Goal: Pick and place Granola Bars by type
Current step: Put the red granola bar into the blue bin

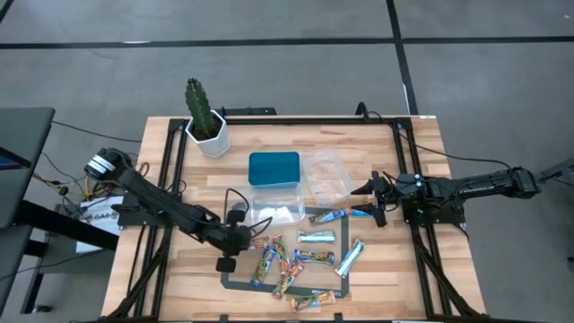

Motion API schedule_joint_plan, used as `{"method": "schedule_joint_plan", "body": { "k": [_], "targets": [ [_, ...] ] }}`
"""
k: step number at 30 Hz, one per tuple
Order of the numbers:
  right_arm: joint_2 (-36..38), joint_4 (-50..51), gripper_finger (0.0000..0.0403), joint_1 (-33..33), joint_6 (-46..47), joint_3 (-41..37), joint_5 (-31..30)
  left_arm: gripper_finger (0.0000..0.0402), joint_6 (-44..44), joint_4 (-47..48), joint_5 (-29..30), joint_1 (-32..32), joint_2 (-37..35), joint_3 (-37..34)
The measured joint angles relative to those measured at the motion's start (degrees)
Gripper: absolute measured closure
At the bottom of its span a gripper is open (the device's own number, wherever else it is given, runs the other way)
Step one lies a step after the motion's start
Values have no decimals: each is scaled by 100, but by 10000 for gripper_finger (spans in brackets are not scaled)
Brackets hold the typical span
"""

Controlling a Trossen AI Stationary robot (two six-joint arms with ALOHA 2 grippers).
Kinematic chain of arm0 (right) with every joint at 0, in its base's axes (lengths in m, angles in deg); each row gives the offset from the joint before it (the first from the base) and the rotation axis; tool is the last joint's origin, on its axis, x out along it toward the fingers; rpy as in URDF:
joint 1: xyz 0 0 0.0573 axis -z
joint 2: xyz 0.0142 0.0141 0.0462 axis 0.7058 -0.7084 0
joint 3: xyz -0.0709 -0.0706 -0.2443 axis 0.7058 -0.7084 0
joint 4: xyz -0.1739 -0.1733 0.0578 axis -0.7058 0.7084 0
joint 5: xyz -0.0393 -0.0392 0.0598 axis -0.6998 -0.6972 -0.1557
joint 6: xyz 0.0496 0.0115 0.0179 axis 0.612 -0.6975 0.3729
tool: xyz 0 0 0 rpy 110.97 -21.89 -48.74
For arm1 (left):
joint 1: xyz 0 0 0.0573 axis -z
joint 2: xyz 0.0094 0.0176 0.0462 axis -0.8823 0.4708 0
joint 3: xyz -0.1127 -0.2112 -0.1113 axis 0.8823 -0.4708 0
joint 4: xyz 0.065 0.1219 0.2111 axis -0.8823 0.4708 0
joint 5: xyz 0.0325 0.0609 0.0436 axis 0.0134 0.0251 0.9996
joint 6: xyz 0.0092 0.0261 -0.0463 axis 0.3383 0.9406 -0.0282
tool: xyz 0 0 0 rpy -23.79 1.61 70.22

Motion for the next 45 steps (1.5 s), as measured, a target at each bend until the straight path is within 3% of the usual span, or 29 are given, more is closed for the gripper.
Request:
{"method": "schedule_joint_plan", "body": {
  "k": [10, 15, 21, 28, 34, 45],
  "targets": [
    [0, 4, 154, 0, -1, 0, 0, 335, 50, -755, 318, -505, -1270, 0],
    [0, 4, 154, 0, 0, 0, 0, 335, 404, -995, 467, -1164, -1728, 0],
    [0, 7, 154, 0, 0, 0, 0, 335, 1188, -997, 264, -2118, -1779, 2],
    [2, 10, 154, 0, 0, 0, 0, 335, 1930, -375, 359, -3068, -1313, 504],
    [2, 13, 154, 0, 0, 0, 0, 335, 2429, 335, 333, -3668, -469, 1131],
    [2, 20, 154, 0, 0, 2, 2, 335, 3019, 721, 578, -4166, 858, 1405]
  ]
}}
